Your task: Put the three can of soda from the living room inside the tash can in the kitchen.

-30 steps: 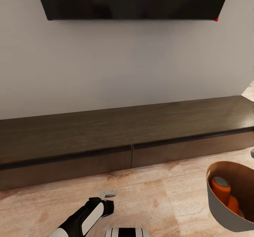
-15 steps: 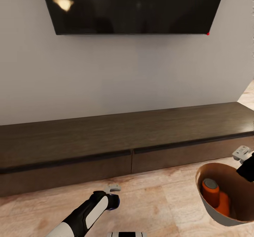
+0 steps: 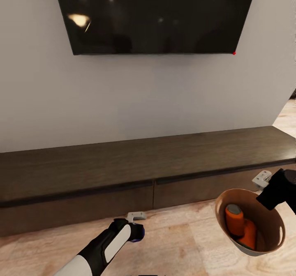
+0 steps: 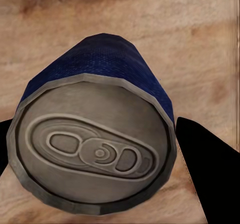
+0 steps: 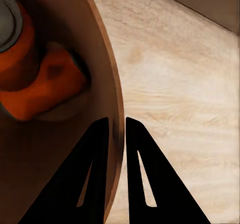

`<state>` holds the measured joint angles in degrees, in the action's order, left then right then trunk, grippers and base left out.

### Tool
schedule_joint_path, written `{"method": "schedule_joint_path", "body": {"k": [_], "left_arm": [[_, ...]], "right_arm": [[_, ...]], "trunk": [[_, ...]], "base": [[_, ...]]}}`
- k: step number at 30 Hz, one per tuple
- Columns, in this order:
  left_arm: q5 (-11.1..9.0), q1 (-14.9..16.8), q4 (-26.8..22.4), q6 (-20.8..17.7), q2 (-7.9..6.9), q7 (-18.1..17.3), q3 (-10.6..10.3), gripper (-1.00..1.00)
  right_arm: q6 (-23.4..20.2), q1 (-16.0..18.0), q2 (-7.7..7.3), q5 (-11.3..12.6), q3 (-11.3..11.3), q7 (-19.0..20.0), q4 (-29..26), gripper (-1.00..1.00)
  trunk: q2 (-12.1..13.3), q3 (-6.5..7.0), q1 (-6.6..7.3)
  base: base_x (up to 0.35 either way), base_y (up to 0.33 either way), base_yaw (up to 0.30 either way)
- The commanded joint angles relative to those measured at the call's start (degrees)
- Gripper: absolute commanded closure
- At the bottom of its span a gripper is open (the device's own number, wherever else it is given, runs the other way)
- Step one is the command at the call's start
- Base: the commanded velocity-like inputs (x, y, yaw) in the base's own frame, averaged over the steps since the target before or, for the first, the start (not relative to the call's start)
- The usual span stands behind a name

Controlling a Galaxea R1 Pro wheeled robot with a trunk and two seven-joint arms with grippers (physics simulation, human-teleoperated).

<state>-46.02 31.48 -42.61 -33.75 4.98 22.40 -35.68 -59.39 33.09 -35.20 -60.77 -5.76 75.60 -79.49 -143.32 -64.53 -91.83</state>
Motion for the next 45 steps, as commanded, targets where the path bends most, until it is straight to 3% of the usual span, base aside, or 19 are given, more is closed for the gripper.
{"method": "schedule_joint_path", "body": {"k": [1,4,12,16,20,24,26,29,35,37,41,45], "left_arm": [[0.1,0.0,0.0,-0.5,0.33,0.0,0.0,1.00],[0.2,0.1,0.0,-1.4,0.92,0.0,0.0,1.00],[0.2,0.1,0.0,-3.6,1.68,-0.4,-0.3,1.00],[0.2,0.1,0.0,-4.7,2.11,-0.6,-0.4,1.00],[0.2,0.1,-0.1,-5.7,2.53,-0.8,-0.6,1.00],[0.2,0.1,-0.3,-6.9,2.70,-0.9,-0.6,1.00],[0.2,0.1,-1.3,-8.1,2.79,-0.8,-0.6,1.00],[0.2,0.1,-4.4,-11.3,2.89,-0.4,-0.6,1.00],[0.2,0.1,-6.5,-13.6,2.96,-0.2,-0.6,1.00],[0.2,0.1,-6.9,-13.9,3.10,-0.4,-0.6,1.00],[0.1,0.1,-7.1,-14.2,3.41,-0.6,-0.6,1.00],[0.1,0.1,-7.3,-14.2,3.63,-0.7,-0.6,1.00]], "right_arm": [[-0.6,0.0,0.62,-0.7,0.1,0.3,0.0,1.00],[-0.6,0.0,1.62,-2.8,0.2,0.3,0.0,1.00],[-0.6,0.0,4.72,-4.3,0.2,0.3,3.1,1.00],[-0.6,0.0,5.44,-6.5,0.1,0.2,3.8,1.00],[-0.6,0.0,6.83,-7.5,1.0,0.2,4.7,1.00],[-0.6,0.0,7.22,-7.8,1.9,-0.5,6.1,1.00],[-0.6,0.0,7.71,-7.8,2.1,-2.9,7.4,1.00],[-0.6,0.0,10.07,-7.5,2.5,-7.2,9.3,1.00],[-0.6,0.0,13.46,-7.7,2.9,-10.3,11.2,1.00],[-0.6,0.0,14.73,-7.7,3.0,-13.2,12.2,1.00],[-0.6,0.0,15.54,-7.4,3.3,-17.0,13.6,1.00],[-0.6,-0.1,15.66,-7.4,3.7,-18.2,14.0,1.00]], "trunk": [[0.0,0.23,0.03],[0.1,0.90,0.10],[2.5,2.42,1.47],[4.1,3.13,2.35],[5.7,3.85,3.23],[7.3,4.57,4.11],[8.1,4.93,4.55],[9.3,5.47,5.20],[11.7,6.55,6.52],[12.5,6.90,6.96],[14.1,7.62,7.84],[15.7,8.34,8.72]], "base": [[0.000,0.000,0.000],[0.000,0.000,0.000],[0.000,0.000,0.000],[0.000,0.000,0.000],[0.000,0.000,0.000],[0.000,0.000,0.000],[0.000,0.000,0.000],[0.000,0.000,0.000],[0.000,0.000,0.000],[0.000,0.000,0.000],[0.000,0.000,0.000],[0.000,0.000,0.000]]}}
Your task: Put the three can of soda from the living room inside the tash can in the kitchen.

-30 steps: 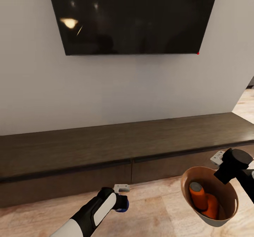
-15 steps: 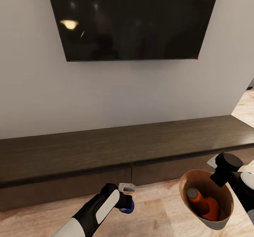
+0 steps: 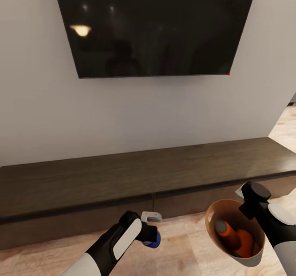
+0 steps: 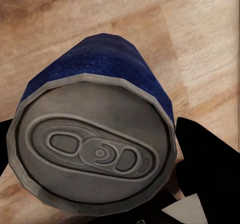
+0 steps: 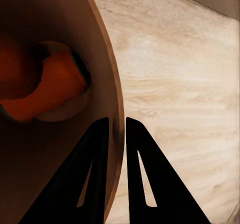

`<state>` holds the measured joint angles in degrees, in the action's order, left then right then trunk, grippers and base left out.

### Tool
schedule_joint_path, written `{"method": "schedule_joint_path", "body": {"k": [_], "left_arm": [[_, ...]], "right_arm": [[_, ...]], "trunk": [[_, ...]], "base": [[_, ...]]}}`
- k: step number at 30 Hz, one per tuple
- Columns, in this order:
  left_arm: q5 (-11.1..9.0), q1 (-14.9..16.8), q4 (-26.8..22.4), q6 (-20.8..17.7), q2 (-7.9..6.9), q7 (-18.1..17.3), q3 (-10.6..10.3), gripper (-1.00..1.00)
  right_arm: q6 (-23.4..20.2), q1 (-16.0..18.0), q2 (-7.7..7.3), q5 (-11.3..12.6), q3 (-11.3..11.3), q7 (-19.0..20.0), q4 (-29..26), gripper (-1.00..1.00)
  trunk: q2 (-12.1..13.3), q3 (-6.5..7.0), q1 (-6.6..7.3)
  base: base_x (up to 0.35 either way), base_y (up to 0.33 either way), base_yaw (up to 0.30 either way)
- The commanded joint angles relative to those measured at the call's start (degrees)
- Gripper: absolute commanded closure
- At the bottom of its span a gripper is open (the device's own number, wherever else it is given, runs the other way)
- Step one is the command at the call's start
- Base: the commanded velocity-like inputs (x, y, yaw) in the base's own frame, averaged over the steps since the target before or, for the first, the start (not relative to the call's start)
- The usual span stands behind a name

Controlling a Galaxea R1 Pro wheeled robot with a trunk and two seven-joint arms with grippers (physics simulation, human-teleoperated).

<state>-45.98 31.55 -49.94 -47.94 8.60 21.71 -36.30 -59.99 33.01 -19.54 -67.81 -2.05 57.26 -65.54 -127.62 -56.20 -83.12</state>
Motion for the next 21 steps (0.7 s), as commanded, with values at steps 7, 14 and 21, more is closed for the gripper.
{"method": "schedule_joint_path", "body": {"k": [7,14,21], "left_arm": [[0.0,0.0,-1.3,-1.6,0.41,0.0,0.0,1.00],[0.0,0.0,-4.4,-4.4,0.99,-0.1,-0.1,1.00],[-0.1,0.0,-4.9,-4.9,1.39,-0.5,-0.2,1.00]], "right_arm": [[0.0,-0.1,-0.19,-0.6,1.8,-0.3,1.6,1.00],[0.0,-0.1,-0.05,-0.3,3.9,-3.8,5.0,1.00],[0.0,-0.1,0.13,0.0,5.5,-4.8,8.5,1.00]], "trunk": [[2.8,1.26,1.55],[5.6,2.52,3.08],[8.4,3.78,4.62]], "base": [[0.000,0.000,0.000],[0.000,0.000,0.000],[0.000,0.000,0.000]]}}
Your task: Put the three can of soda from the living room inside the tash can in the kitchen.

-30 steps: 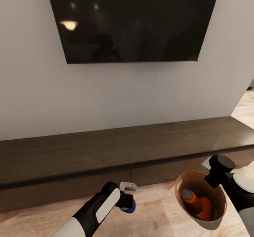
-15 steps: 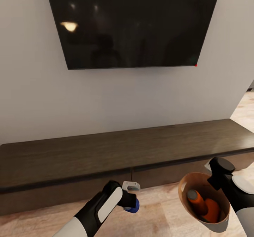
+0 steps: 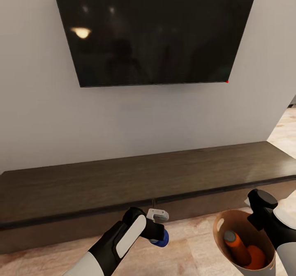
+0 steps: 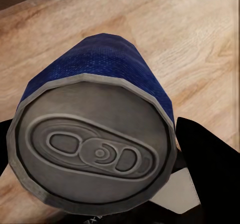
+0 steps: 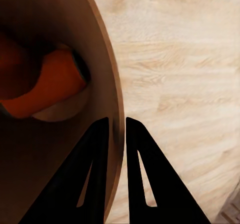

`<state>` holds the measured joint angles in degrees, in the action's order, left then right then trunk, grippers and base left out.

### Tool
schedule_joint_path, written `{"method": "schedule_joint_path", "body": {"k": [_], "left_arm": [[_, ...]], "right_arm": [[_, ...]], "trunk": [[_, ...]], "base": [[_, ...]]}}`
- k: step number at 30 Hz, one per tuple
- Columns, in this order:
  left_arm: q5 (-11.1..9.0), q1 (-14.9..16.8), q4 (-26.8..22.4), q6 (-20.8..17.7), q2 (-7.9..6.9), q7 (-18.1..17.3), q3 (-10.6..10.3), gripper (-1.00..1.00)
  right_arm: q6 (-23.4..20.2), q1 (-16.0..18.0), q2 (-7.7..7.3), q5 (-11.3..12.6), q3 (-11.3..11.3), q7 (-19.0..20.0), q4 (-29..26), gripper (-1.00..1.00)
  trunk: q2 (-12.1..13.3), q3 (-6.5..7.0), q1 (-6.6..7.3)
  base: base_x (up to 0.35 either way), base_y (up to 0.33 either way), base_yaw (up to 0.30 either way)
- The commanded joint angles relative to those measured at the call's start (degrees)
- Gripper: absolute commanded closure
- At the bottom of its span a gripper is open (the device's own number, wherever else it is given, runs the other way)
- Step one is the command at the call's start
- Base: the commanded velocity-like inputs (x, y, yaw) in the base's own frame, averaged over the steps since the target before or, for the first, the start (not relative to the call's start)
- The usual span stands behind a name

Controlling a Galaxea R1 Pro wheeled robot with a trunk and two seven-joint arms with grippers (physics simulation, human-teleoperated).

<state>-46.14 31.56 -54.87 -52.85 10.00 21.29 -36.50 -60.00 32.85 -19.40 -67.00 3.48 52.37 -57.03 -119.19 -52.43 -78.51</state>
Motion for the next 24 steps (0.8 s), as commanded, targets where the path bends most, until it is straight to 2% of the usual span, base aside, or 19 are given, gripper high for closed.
{"method": "schedule_joint_path", "body": {"k": [1,4,5,9,15,21,24], "left_arm": [[0.0,0.0,0.0,0.0,0.00,-0.6,0.0,1.00],[0.0,0.0,0.0,0.0,0.00,-2.0,-0.2,1.00],[0.0,0.0,-0.1,0.0,0.00,-2.2,-0.3,1.00],[0.0,0.0,-0.1,-0.1,0.00,-3.0,-0.6,1.00],[0.0,0.0,-1.0,-0.2,0.00,-4.3,-0.7,1.00],[0.0,0.0,-1.5,-0.4,0.00,-4.9,-0.8,1.00],[-0.1,0.0,-1.6,-0.5,0.00,-5.1,-0.8,1.00]], "right_arm": [[0.0,0.0,0.02,-0.7,0.1,0.1,0.5,1.00],[0.0,0.0,0.04,-0.7,1.4,0.1,1.5,1.00],[0.0,0.0,0.05,-0.6,2.6,0.1,1.8,1.00],[0.0,0.0,0.12,-0.6,5.0,0.1,2.4,1.00],[1.2,0.0,0.28,-0.6,6.1,-0.1,3.4,1.00],[1.9,0.0,1.47,-0.6,7.0,-1.4,6.2,1.00],[3.4,0.0,2.59,-0.2,8.4,-4.6,8.0,1.00]], "trunk": [[0.4,0.19,0.23],[1.6,0.73,0.89],[2.0,0.91,1.11],[3.6,1.63,1.99],[6.0,2.70,3.30],[8.4,3.78,4.62],[9.6,4.32,5.28]], "base": [[0.000,0.000,0.000],[0.000,0.000,0.000],[0.000,0.000,0.000],[0.000,0.000,0.000],[0.000,0.000,0.000],[0.000,0.000,0.000],[0.000,0.000,0.000]]}}
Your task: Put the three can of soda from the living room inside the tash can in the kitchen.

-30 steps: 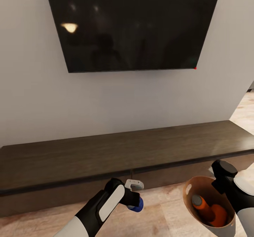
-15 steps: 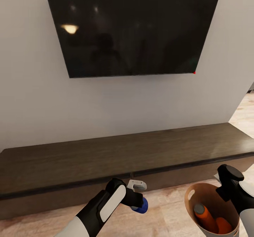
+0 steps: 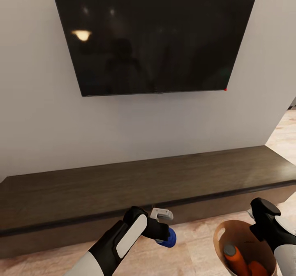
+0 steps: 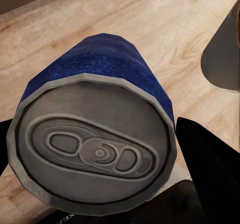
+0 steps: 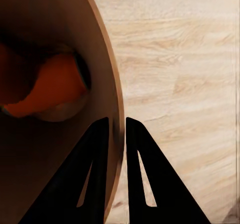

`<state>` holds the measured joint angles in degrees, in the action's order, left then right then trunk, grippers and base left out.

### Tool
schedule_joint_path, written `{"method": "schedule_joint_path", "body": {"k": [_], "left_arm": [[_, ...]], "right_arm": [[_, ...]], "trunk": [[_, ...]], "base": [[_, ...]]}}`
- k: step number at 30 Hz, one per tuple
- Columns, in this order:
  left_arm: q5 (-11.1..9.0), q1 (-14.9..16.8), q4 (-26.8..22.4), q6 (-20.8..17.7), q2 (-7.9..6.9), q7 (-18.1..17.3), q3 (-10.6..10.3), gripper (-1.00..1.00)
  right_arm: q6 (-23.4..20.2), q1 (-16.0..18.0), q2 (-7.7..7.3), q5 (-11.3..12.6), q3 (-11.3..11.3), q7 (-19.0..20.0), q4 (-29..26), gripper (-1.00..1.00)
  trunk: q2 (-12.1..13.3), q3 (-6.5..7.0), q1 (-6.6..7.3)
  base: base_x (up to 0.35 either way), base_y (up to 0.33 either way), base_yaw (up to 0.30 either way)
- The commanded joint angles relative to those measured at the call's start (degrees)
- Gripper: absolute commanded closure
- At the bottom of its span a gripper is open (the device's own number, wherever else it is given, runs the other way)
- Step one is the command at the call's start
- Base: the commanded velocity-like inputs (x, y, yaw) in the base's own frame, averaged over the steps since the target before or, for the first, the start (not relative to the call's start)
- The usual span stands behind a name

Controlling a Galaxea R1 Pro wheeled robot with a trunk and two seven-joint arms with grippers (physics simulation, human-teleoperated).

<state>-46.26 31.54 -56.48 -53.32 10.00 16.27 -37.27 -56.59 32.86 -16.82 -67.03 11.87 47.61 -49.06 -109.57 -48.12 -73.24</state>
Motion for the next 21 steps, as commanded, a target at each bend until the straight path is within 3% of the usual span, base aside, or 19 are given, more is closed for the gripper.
{"method": "schedule_joint_path", "body": {"k": [1,4,9,13,21], "left_arm": [[0.0,0.0,0.0,0.0,0.00,-0.2,0.0,1.00],[0.0,0.0,-0.1,0.0,0.00,-1.0,0.0,1.00],[0.0,0.0,-0.1,0.0,0.00,-2.1,0.0,1.00],[0.0,0.0,-0.1,0.0,0.00,-2.7,0.0,1.00],[0.0,0.0,-0.1,0.0,0.00,-4.8,-0.3,1.00]], "right_arm": [[0.8,0.0,0.24,0.2,0.5,-0.9,0.2,1.00],[4.2,0.0,0.95,4.4,2.4,-7.4,1.5,1.00],[6.0,0.0,1.32,10.0,3.0,-16.0,6.5,1.00],[7.7,0.0,2.07,10.9,3.0,-18.6,8.0,1.00],[11.1,0.0,5.21,11.3,2.9,-26.5,11.7,1.00]], "trunk": [[0.4,0.19,0.23],[1.6,0.73,0.89],[3.6,1.62,1.99],[5.2,2.34,2.87],[8.4,3.78,4.62]], "base": [[0.000,0.000,0.000],[0.000,0.000,0.000],[0.000,0.000,0.000],[0.000,0.000,0.000],[0.000,0.000,0.000]]}}
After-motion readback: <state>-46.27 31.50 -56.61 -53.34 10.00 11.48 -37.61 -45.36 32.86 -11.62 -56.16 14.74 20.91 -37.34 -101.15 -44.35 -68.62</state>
